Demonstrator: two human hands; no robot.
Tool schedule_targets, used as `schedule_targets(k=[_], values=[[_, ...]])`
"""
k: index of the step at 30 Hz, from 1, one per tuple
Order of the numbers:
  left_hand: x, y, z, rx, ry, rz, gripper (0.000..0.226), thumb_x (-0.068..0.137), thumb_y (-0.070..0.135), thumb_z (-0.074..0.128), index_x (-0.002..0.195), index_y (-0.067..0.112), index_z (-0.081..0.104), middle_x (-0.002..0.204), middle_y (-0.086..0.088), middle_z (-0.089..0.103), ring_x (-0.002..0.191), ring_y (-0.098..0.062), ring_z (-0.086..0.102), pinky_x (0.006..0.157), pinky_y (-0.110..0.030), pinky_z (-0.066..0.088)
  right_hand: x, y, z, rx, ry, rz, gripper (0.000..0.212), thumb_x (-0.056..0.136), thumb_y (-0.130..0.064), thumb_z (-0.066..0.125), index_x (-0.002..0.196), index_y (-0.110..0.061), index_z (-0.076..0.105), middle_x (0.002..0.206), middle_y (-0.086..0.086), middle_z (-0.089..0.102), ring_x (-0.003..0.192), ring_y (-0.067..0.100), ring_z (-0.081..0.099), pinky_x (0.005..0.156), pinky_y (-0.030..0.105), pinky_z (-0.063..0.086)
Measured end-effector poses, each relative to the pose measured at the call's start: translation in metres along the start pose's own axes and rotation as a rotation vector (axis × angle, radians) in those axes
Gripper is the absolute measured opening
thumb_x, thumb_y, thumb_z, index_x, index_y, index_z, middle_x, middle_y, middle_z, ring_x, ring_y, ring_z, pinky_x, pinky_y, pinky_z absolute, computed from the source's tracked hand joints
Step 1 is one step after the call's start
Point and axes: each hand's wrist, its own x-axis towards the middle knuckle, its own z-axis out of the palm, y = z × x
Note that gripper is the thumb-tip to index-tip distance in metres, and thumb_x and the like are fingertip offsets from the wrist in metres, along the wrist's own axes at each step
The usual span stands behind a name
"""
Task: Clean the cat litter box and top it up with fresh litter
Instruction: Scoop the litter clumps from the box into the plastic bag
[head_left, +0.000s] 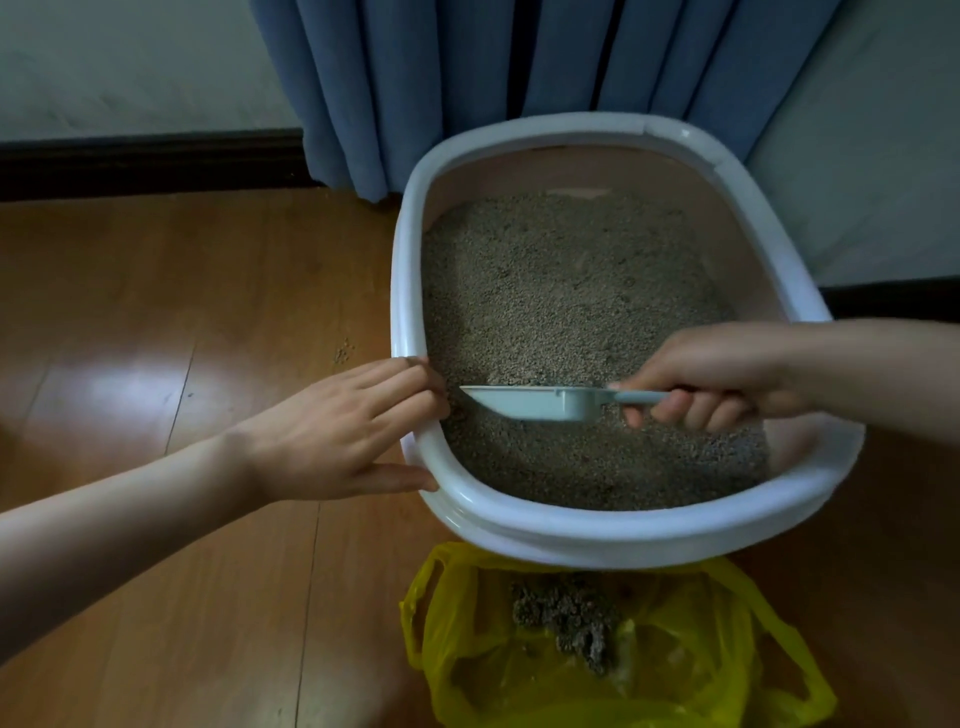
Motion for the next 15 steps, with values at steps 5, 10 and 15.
schedule_targets(k=[5, 10, 15], values=[[0.001, 0.001, -0.001, -0.003, 0.008, 0.012, 0.053, 0.098, 0.052, 0.049, 0.111, 0.003, 0.062, 0.113, -0.010, 0.057, 0.110, -0.028, 0.056, 0.098, -0.034, 0.046, -0.014, -0.007, -0.024, -0.635, 0.050, 0.102, 0.038, 0.096, -0.029, 0.055, 0.067, -0.007, 0.066, 0.043, -0.003, 0.038, 0.033, 0.007, 0.025, 0.034, 0.016, 0.019], [0.000, 0.001, -0.001, 0.007, 0.003, 0.021, 0.052, 0.098, 0.052, 0.049, 0.110, 0.003, 0.062, 0.112, -0.011, 0.056, 0.110, -0.028, 0.056, 0.098, -0.033, 0.045, -0.030, -0.019, -0.032, -1.442, 0.313, -0.106, 0.038, 0.090, -0.044, 0.060, 0.061, -0.021, 0.068, 0.047, -0.008, 0.051, 0.043, 0.008, 0.040, 0.046, 0.021, 0.033], [0.001, 0.001, 0.000, 0.023, -0.004, 0.014, 0.052, 0.098, 0.052, 0.048, 0.110, 0.003, 0.061, 0.110, -0.011, 0.056, 0.109, -0.029, 0.056, 0.099, -0.034, 0.044, -0.015, 0.005, -0.013, -1.673, 0.423, -0.332, 0.031, 0.096, -0.048, 0.047, 0.080, -0.026, 0.064, 0.061, -0.009, 0.052, 0.057, 0.006, 0.050, 0.056, 0.024, 0.044]])
